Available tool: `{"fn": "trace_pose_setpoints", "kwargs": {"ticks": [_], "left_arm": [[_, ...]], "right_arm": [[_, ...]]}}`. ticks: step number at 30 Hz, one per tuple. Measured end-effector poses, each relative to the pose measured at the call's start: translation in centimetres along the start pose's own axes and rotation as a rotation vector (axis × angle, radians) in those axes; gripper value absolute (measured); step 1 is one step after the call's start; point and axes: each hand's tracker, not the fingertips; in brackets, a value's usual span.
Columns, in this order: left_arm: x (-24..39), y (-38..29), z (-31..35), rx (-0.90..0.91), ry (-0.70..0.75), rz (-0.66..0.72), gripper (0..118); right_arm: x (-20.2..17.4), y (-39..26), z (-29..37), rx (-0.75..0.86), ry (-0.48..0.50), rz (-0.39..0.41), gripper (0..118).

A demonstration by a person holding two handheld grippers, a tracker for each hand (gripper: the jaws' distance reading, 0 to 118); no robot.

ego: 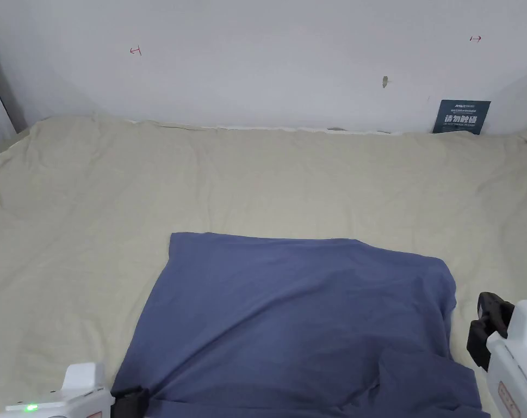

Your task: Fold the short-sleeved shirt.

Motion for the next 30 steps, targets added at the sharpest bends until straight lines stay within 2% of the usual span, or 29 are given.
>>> {"fn": "trace_pose_setpoints", "kwargs": {"ticks": [2,4,5,6,7,8,9,10,12,13,17,19,20,21,22,24,30], "left_arm": [[1.3,0.0,1.1,-0.022,-0.006,-0.028,39],[1.8,-0.4,1.6,0.004,-0.017,-0.02,29],[1.7,-0.5,1.3,0.004,-0.014,-0.021,16],[1.4,-0.7,0.7,0.008,-0.06,-0.005,9],[1.6,-0.7,1.0,0.018,-0.053,0.001,9],[2.1,-0.6,1.3,0.033,-0.019,-0.006,9],[2.7,-0.4,2.1,0.045,-0.026,-0.027,9],[3.3,-0.1,3.0,0.063,-0.027,-0.04,9],[3.7,0.1,3.8,0.078,-0.021,-0.051,9],[3.8,0.2,4.0,0.084,-0.025,-0.053,9],[3.3,0.8,3.9,0.101,-0.034,-0.047,9],[3.2,1.0,4.0,0.105,-0.035,-0.043,9],[3.2,1.0,4.0,0.103,-0.034,-0.041,9],[3.2,1.1,4.0,0.103,-0.034,-0.038,9],[3.3,1.1,4.1,0.103,-0.034,-0.033,9],[3.2,1.4,4.3,0.104,-0.035,-0.016,9],[2.4,4.0,3.6,0.143,-0.049,0.046,9]], "right_arm": [[0.3,-0.4,0.0,-0.012,-0.006,-0.006,2],[0.7,-0.8,0.0,-0.033,-0.011,-0.024,2],[0.9,-1.2,-0.1,-0.055,-0.012,-0.042,2],[1.4,-2.5,-0.6,-0.095,-0.012,-0.068,7],[1.9,-3.2,-0.9,-0.132,-0.012,-0.088,19],[2.2,-4.1,-1.3,-0.176,-0.005,-0.108,37],[2.5,-5.5,-1.9,-0.245,-0.002,-0.11,61],[2.7,-6.9,-2.5,-0.316,0.003,-0.11,76],[3.0,-9.3,-3.5,-0.418,0.003,-0.116,103],[3.0,-10.7,-4.1,-0.471,0.0,-0.12,108],[3.2,-15.1,-6.1,-0.622,0.016,-0.165,103],[3.4,-16.3,-6.7,-0.641,0.02,-0.177,100],[3.5,-16.6,-6.8,-0.647,0.028,-0.179,85],[3.6,-16.7,-6.7,-0.646,0.035,-0.186,53],[3.5,-16.5,-6.4,-0.639,0.045,-0.187,35],[3.6,-15.4,-5.7,-0.602,0.093,-0.196,11],[3.6,-10.2,-5.4,-0.47,0.076,-0.137,11]]}}
